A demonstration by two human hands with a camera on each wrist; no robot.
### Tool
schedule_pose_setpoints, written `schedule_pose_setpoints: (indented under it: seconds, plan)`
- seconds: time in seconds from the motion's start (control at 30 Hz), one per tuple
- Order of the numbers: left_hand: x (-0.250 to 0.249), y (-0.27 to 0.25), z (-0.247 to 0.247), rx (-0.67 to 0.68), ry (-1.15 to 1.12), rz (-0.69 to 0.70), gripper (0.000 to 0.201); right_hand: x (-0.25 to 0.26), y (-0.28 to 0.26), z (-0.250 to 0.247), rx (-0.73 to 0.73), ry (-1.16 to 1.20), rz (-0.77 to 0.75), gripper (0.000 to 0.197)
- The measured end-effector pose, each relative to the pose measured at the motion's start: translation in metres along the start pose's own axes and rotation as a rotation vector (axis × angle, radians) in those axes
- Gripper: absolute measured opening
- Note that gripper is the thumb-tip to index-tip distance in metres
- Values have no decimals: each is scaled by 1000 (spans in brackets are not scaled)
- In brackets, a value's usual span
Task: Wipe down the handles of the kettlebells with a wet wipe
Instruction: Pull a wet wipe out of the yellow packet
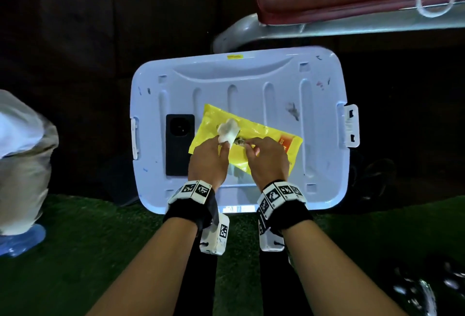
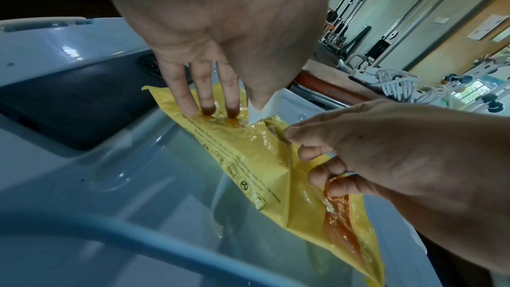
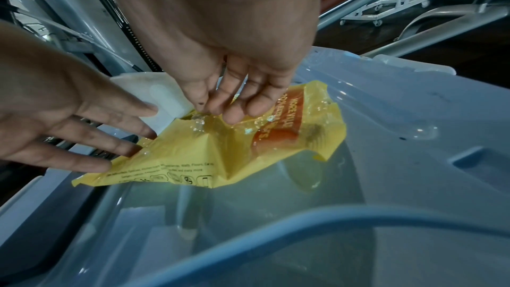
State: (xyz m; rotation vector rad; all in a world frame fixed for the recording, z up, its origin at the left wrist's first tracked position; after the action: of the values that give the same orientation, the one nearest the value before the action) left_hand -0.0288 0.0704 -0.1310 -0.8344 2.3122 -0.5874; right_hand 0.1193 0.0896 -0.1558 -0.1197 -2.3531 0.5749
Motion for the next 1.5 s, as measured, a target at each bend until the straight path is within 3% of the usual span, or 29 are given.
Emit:
schedule_pose_setpoints:
  seconds: [0.17, 0.3, 0.43, 0.53, 0.67, 0.87, 1.0, 1.07, 1.13, 1.23, 1.3, 1.4, 1.5]
  plan:
    - [-1, 1, -1, 22, 54, 25, 28, 10, 8, 3, -64, -52, 132, 29]
    - [-2, 0, -2, 27, 23, 23, 25, 16, 9, 6, -92, -24, 185, 22]
    - [0, -4, -3, 45, 11, 52, 24, 10, 13, 9, 31, -78, 221, 20]
    - [1, -7, -1, 62, -2, 39, 28, 6, 16, 9, 102, -53, 153, 18]
    - [1, -9, 0, 60, -21, 26, 31, 6, 10, -3, 66, 337, 139, 11]
    - [5, -9, 2, 77, -56, -50, 31, 2, -28, -55, -37, 842, 155, 15]
    - [2, -11, 5, 94, 10, -29, 37, -8, -44, -95, -242, 1119, 78, 16]
    - [0, -11, 6, 76, 38, 1, 35, -19, -47, -109, -344, 1041, 60, 14]
    - [-1, -11, 6, 61, 37, 4, 34, -29, -45, -111, -390, 820, 78, 15]
    - [-2, -14, 8, 27, 118, 25, 36, -42, -36, -90, -345, 474, 93, 13]
    - [-5, -17, 8, -22, 175, 98, 38, -51, -26, -71, -286, 371, 97, 4]
    - [-11, -25, 15, 14, 151, 293, 50, -62, -12, -54, -237, 223, 79, 23]
    - [-12, -28, 31, 110, 366, 403, 56, -64, -4, -46, -210, 41, 4, 32]
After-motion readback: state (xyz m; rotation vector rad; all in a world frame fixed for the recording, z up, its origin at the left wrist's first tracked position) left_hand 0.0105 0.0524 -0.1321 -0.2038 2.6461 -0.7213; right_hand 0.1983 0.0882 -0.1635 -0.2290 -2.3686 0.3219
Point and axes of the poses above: each hand's wrist, its own y-axis towards the middle knuckle, its own z-axis out of the palm, x = y × z, the point moved 3 cm from there along y, towards the middle knuckle, and after that the axes turned 8 degrees about -z, right-handed, at the moved point
